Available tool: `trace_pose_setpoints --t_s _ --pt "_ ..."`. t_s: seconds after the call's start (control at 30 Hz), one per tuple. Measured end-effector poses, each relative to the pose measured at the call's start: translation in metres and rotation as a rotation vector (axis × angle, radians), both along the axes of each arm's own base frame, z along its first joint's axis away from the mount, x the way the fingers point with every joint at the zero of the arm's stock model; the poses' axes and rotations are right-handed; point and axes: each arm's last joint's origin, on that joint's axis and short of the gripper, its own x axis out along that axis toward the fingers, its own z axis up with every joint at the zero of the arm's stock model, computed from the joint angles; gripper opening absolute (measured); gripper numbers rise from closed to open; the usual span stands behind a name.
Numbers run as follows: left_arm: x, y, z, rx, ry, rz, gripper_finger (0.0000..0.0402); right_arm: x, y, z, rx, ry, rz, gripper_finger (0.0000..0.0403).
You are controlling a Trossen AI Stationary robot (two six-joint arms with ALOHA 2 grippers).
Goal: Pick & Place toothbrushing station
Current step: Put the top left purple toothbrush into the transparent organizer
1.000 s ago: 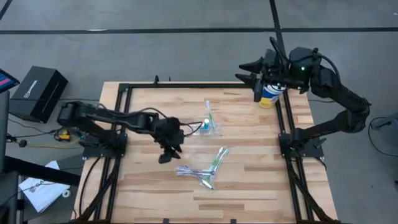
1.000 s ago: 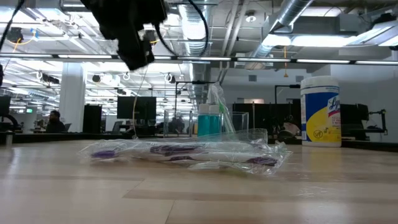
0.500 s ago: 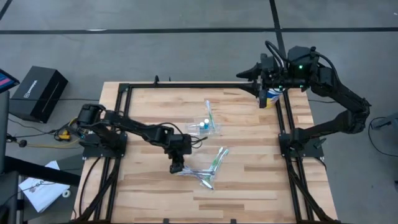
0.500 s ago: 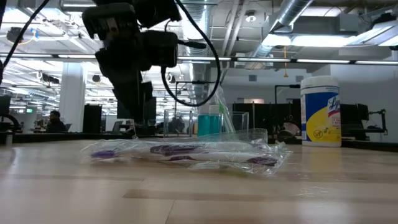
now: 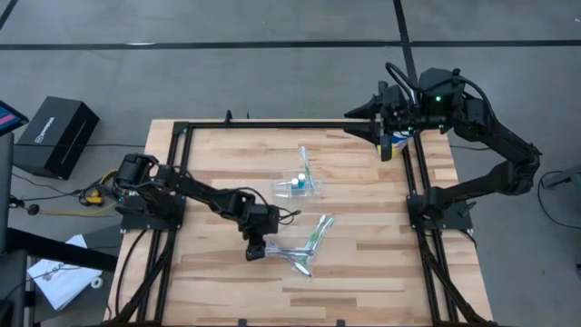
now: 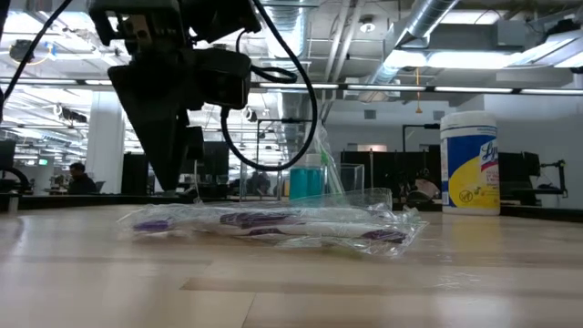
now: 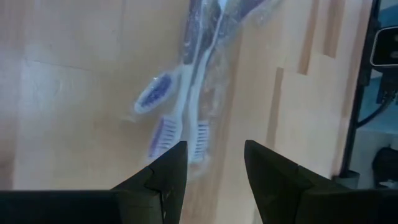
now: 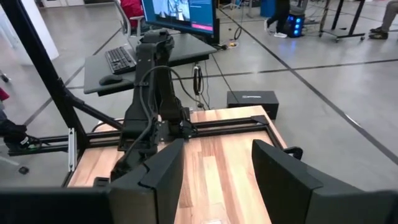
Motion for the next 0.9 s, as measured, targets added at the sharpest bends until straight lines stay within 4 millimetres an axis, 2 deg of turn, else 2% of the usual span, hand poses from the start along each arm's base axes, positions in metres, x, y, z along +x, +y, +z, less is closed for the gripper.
trace_pose_setpoints --t_s 0.17,0.57,0.73,0.9 --pt "-0.002 -0.005 0.000 0.028 0.002 -0.002 0.0154 0.000 0.000 0.000 -0.002 0.004 0.001 0.0179" --pt "-0.001 0.001 -0.002 0.131 -0.005 0.033 0.0154 0.000 0.001 -0.001 0.003 0.012 0.035 0.0179" --pt "-0.006 0.002 -0.010 0.137 0.029 0.023 0.0154 0.000 0.001 -0.001 0.004 0.012 0.035 0.0179" --pt "-0.020 0.005 -0.026 0.121 0.100 0.017 0.0154 0.000 0.001 -0.001 0.005 0.011 0.034 0.0179"
